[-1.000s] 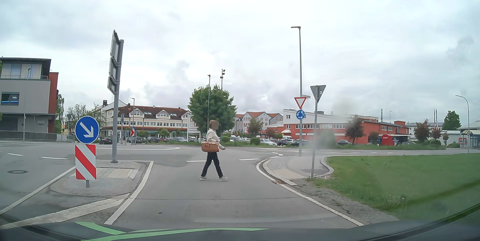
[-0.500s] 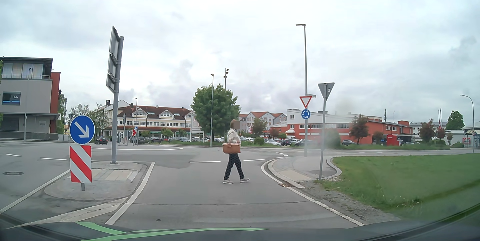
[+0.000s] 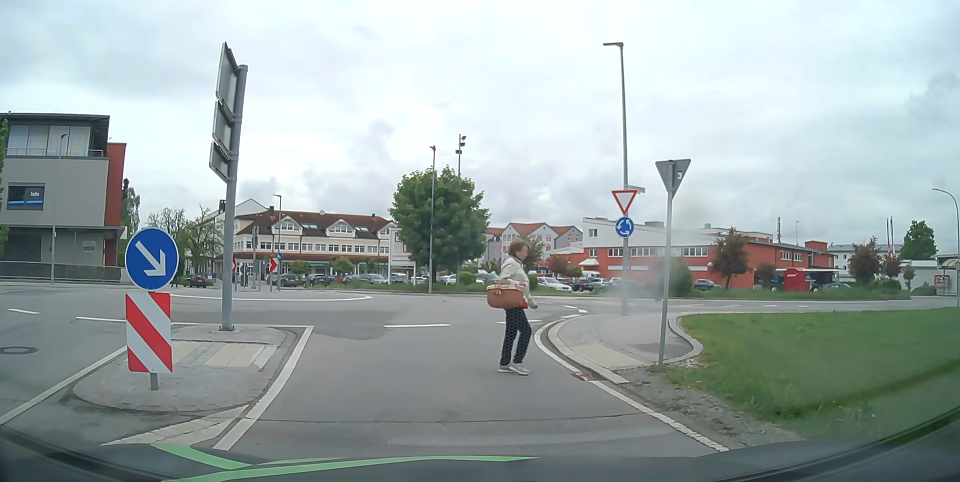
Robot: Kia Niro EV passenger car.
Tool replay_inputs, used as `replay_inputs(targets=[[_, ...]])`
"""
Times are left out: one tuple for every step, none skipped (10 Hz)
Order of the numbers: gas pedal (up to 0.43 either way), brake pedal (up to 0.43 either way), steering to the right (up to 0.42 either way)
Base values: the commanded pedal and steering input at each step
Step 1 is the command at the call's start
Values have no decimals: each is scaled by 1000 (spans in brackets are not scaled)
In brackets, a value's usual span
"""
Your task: Follow the waypoints while adhering to traffic rules and regulations
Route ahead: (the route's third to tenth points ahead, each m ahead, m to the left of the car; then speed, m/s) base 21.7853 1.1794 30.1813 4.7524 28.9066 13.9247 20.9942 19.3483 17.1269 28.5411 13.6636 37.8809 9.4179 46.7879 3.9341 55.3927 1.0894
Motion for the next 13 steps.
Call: replay_inputs(targets=[[59, 0, -122], [67, 0, -122], [79, 0, -122], [79, 0, -122], [87, 0, -122], [87, 0, -122], [87, 0, -122], [98, 0, -122], [118, 0, -122], [118, 0, -123], [118, 0, -122], [130, 0, -123], [138, 0, -123]])
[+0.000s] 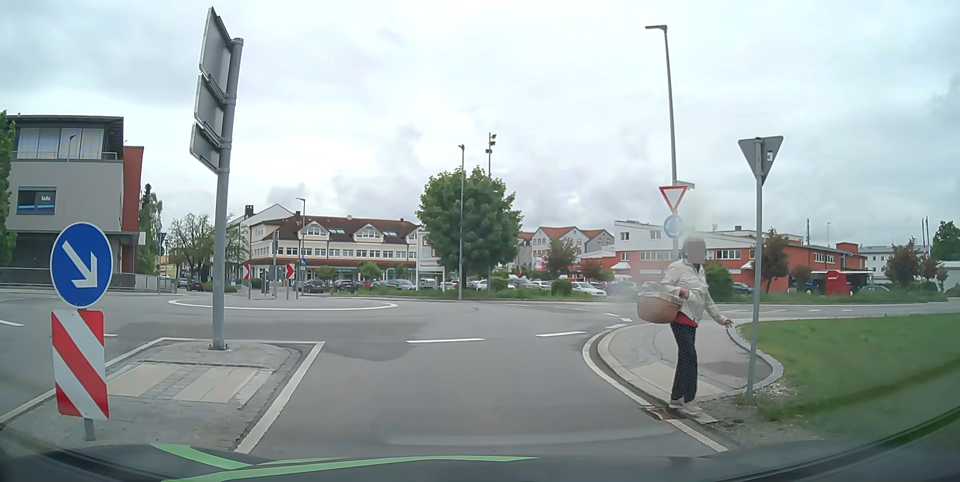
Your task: Follow the waypoints while adhering to traffic rules and regulations
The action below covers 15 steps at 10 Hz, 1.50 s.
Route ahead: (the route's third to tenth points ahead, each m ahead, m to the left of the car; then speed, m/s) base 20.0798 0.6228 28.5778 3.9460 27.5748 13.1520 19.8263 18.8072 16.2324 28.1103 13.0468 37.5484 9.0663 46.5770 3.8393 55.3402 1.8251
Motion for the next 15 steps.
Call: replay_inputs(targets=[[150, 0, -122], [157, 0, -122], [169, 0, -123], [177, 0, -121], [189, 0, -118], [197, 0, -114], [197, 0, -107], [209, 0, -101], [209, 0, -92], [220, 0, -79], [228, 0, -68], [240, 0, -49], [240, 0, -34], [248, 0, -19], [248, 0, 0]])
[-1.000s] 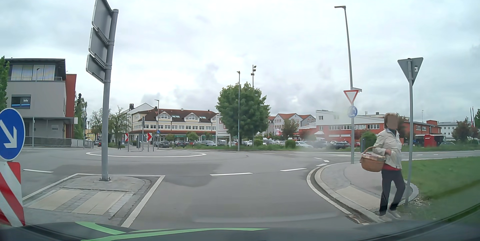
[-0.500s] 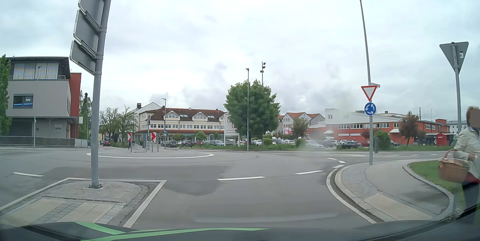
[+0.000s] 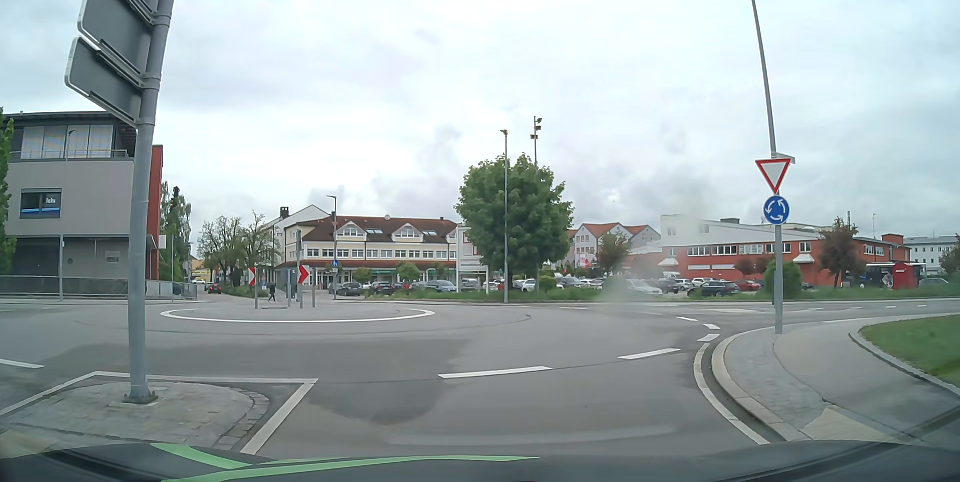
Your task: Follow the waypoints while adhering to traffic rules and regulations
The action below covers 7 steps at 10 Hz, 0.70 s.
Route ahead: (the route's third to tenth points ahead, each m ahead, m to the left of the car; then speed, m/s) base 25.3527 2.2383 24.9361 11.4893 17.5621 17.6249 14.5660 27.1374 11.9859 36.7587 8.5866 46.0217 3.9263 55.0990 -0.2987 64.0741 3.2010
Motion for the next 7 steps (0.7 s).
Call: replay_inputs(targets=[[248, 0, 15], [248, 0, 34], [248, 0, 51], [248, 0, 66], [248, 0, 79], [248, 0, 89], [248, 0, 94]])
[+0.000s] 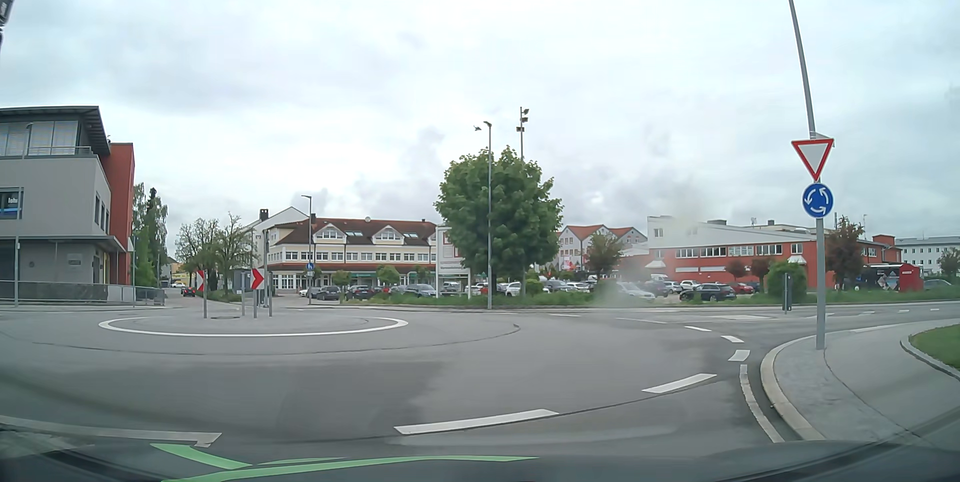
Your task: Follow the waypoints while adhering to traffic rules and regulations
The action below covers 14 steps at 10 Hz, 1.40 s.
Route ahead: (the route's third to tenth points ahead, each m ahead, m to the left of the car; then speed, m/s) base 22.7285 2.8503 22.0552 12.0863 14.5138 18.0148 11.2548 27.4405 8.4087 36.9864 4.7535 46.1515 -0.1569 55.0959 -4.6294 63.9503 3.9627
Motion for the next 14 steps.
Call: replay_inputs(targets=[[248, 0, 103], [248, 0, 111], [248, 0, 116], [248, 0, 117], [248, 0, 117], [248, 0, 117], [248, 0, 116], [248, 0, 115], [240, 0, 109], [228, 0, 100], [189, 0, 85], [169, 0, 71], [150, 0, 57], [150, 0, 41]])
